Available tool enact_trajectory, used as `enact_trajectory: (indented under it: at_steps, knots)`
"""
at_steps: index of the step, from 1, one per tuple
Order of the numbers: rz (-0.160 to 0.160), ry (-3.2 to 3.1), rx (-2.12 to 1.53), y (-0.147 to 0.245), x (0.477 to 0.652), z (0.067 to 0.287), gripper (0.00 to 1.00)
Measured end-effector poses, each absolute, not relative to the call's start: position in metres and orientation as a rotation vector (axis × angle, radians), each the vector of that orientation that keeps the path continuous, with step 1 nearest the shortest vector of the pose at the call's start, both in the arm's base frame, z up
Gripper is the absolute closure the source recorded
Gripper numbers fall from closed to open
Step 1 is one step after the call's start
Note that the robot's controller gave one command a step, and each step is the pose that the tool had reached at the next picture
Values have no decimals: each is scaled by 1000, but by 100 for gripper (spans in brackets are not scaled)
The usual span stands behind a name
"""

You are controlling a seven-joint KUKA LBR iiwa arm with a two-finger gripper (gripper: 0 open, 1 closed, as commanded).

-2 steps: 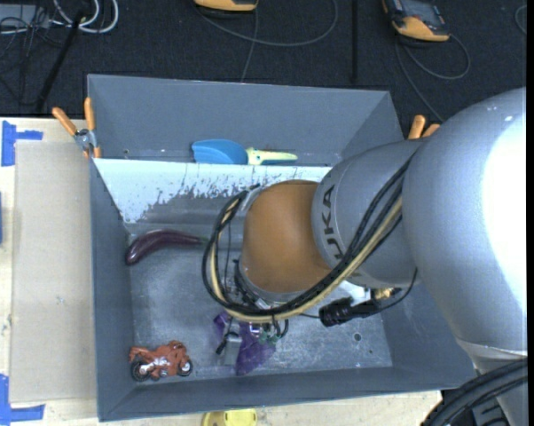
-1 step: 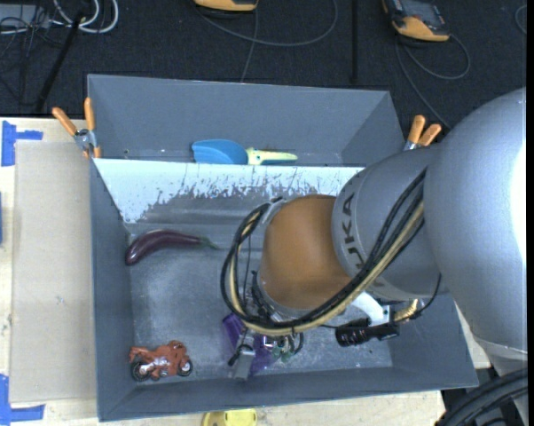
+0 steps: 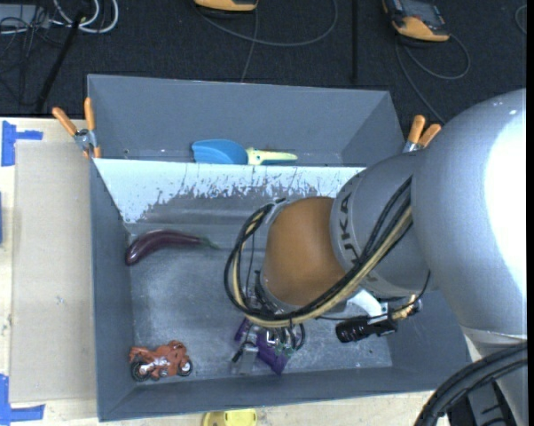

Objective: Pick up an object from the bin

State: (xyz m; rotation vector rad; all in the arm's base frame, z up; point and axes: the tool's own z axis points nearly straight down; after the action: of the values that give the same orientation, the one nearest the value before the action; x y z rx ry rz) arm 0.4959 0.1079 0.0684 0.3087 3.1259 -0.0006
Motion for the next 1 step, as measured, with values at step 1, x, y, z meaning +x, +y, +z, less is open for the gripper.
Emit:
enact_trajectory:
  at_steps: [1]
  knots:
    - [-1, 3115, 441, 103, 481, 69, 100]
